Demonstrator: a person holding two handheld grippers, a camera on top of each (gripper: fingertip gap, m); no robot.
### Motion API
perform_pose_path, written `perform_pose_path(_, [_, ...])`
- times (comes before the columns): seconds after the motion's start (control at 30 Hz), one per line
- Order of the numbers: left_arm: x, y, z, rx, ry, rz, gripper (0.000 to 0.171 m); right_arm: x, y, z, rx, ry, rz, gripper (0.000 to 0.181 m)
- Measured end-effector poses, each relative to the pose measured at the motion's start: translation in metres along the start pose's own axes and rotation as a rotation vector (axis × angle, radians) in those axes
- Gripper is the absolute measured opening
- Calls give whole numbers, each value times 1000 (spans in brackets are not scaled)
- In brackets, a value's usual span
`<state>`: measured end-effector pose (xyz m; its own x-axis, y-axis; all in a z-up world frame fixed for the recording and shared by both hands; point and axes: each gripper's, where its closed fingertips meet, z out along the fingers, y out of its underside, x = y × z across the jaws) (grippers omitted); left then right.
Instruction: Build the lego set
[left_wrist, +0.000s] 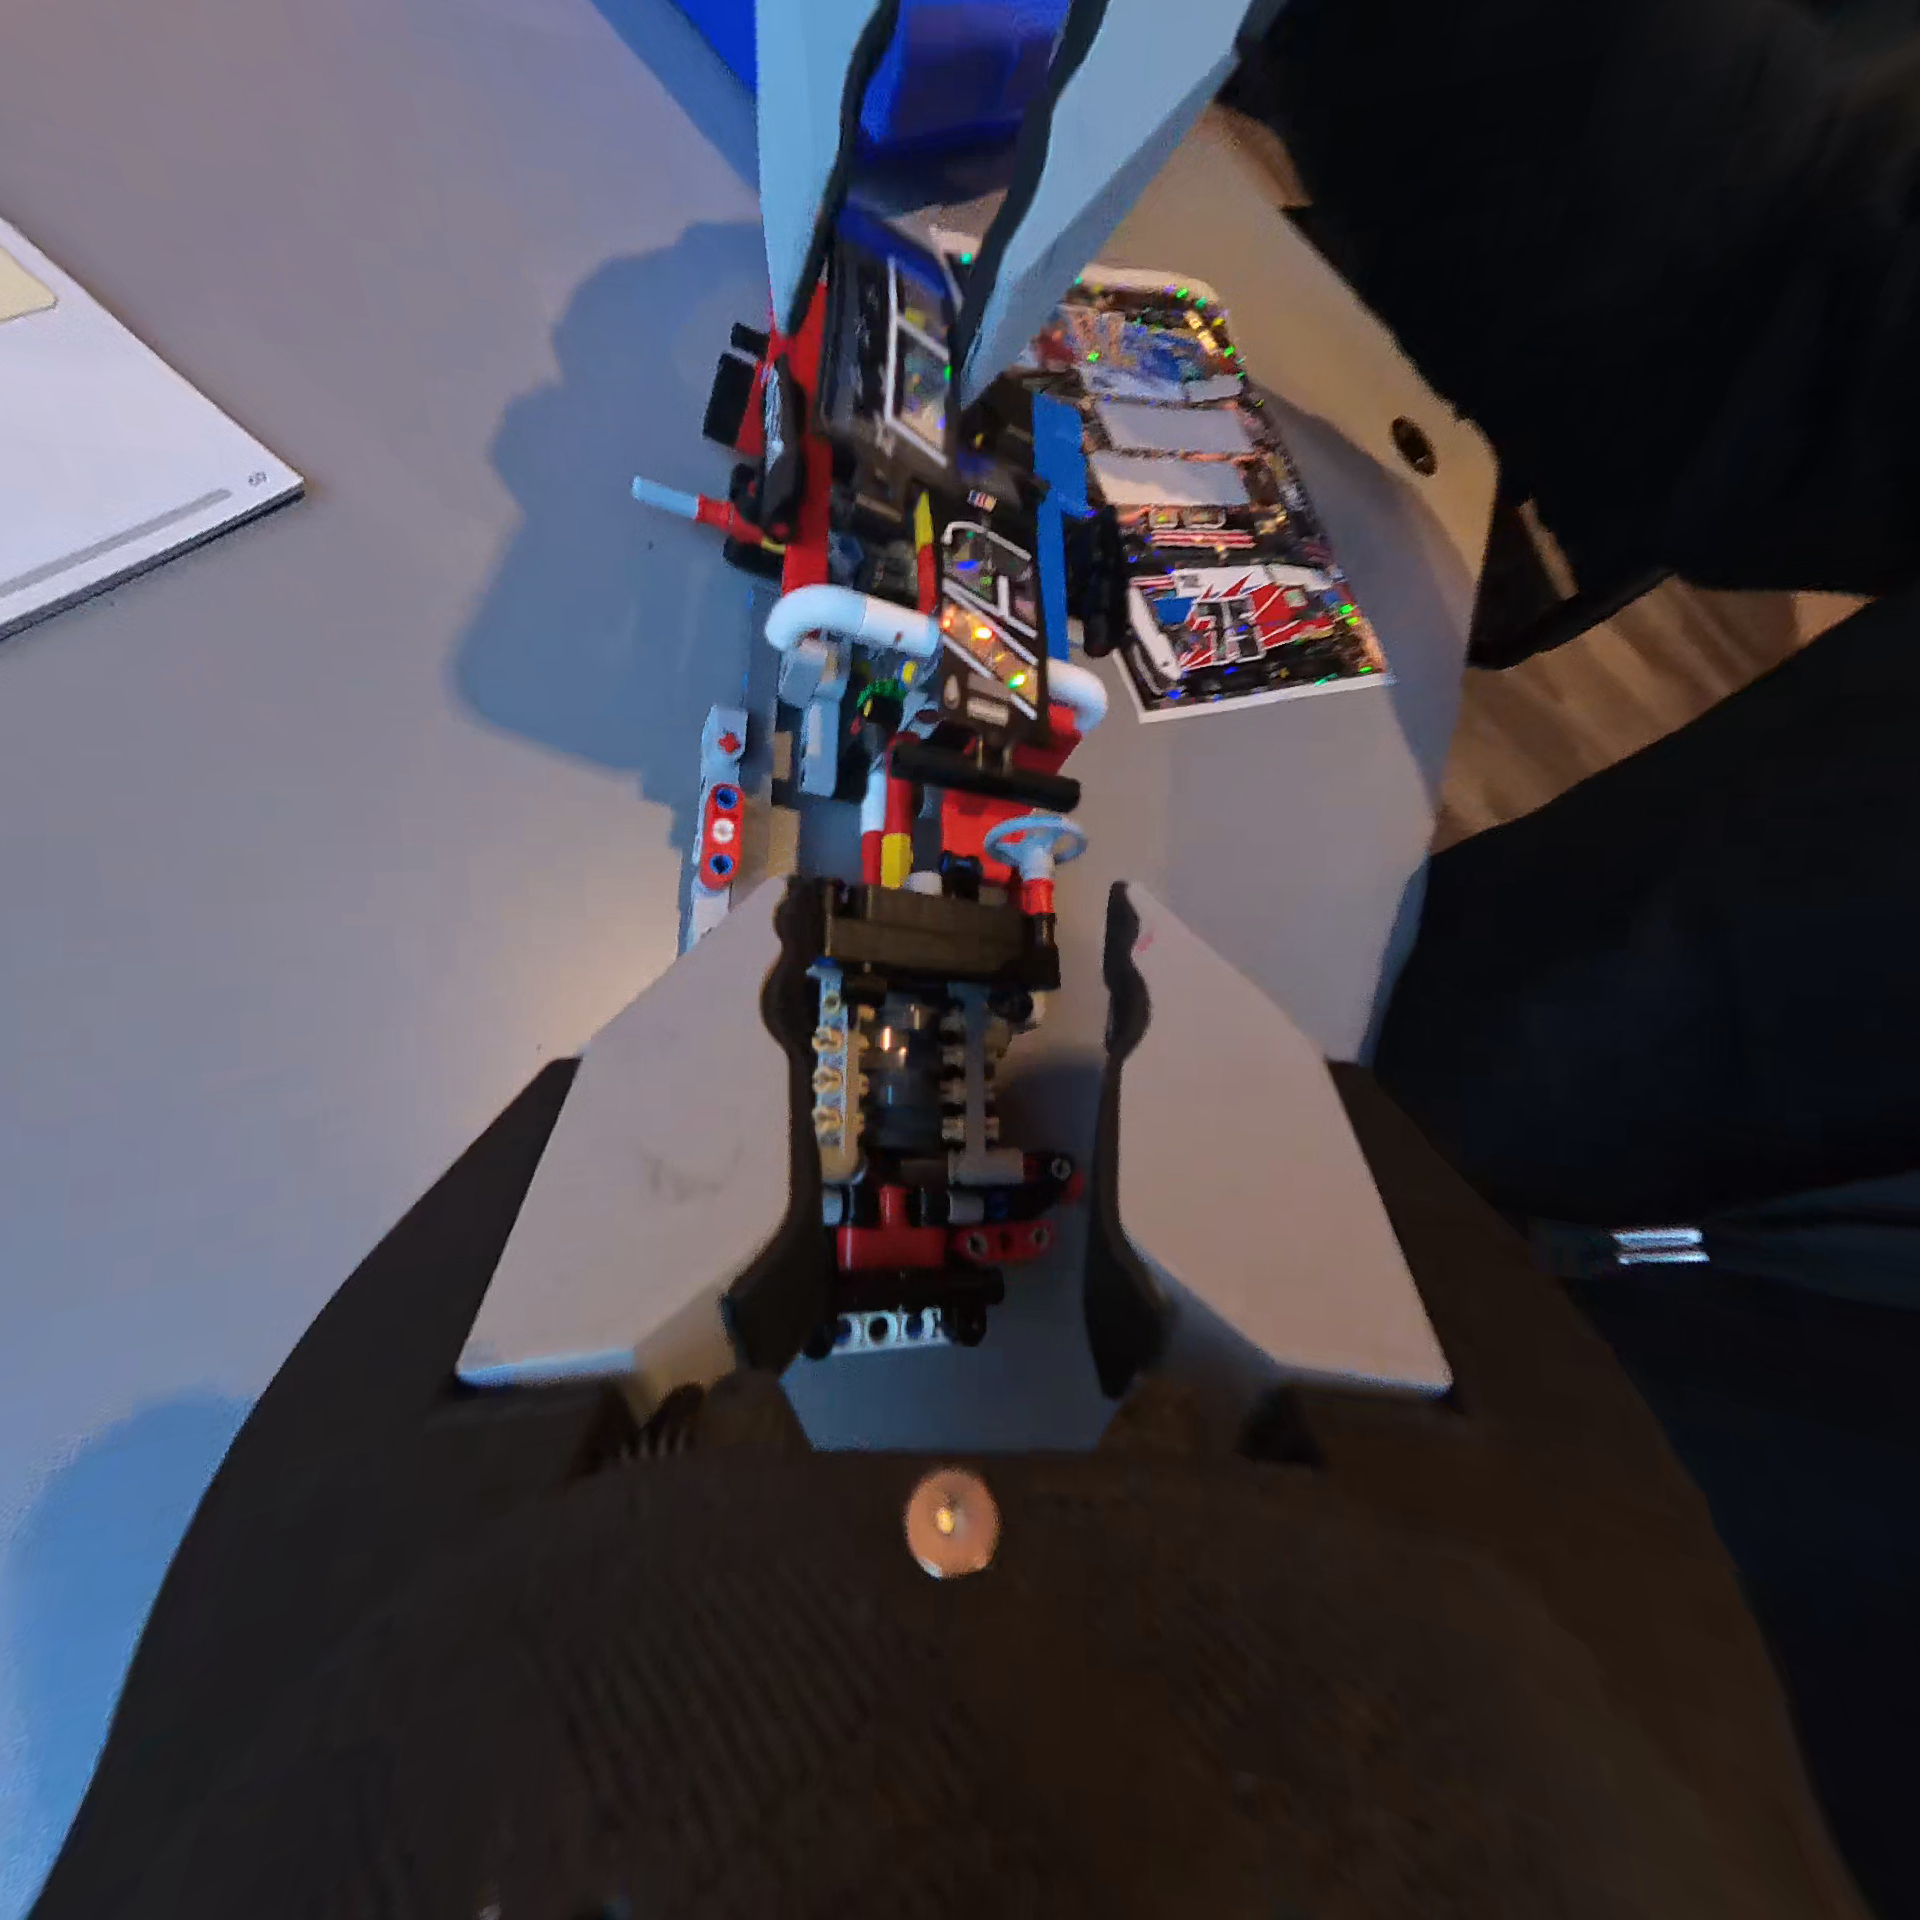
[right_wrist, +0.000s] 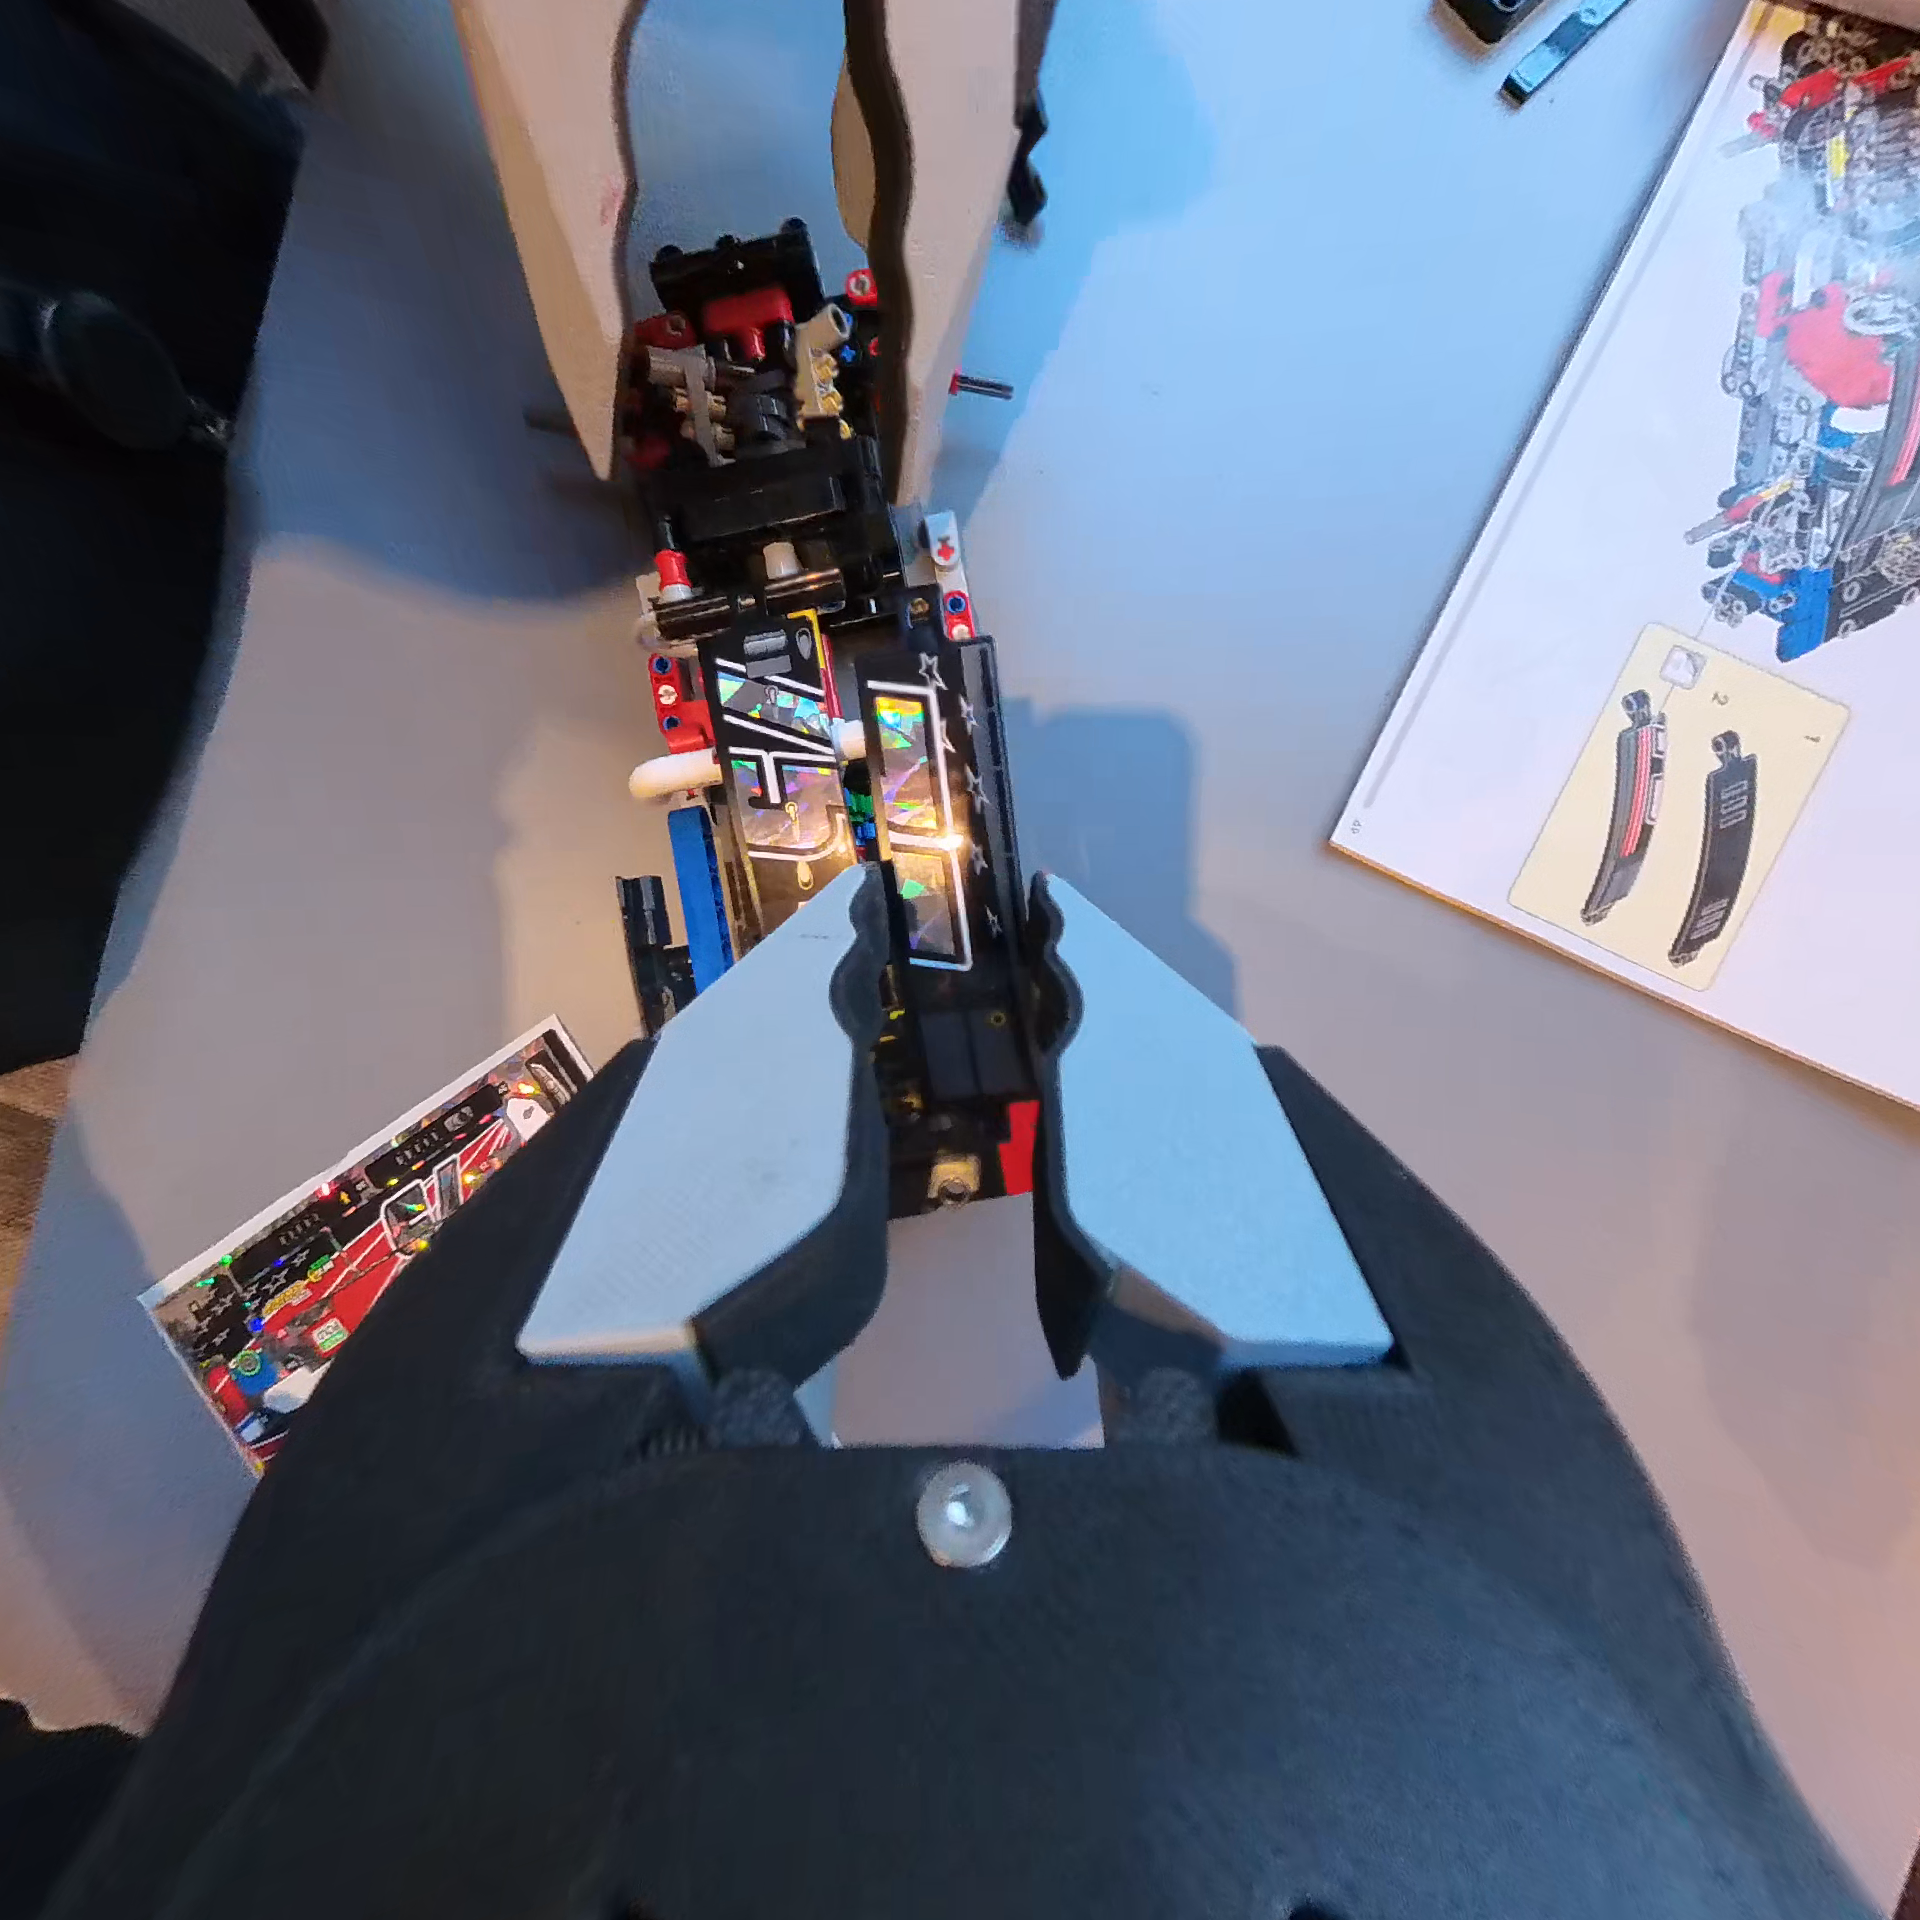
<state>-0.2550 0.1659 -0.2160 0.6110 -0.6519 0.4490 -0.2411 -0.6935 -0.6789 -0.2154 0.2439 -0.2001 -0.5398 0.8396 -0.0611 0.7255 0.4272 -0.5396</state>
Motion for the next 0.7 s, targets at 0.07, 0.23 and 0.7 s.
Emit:
perform_pose_path(0.07, [0,6,-3,1,-54,17,59,2,4,-1,-1,19,19,23])
perform_pose_path(0.23, [2,25,-18,-2,-160,39,82,7,23,-6,33,56,101,23])
perform_pose_path(0.7, [-25,47,14,-260,-243,364,66,13,33,-11,131,62,218,23])
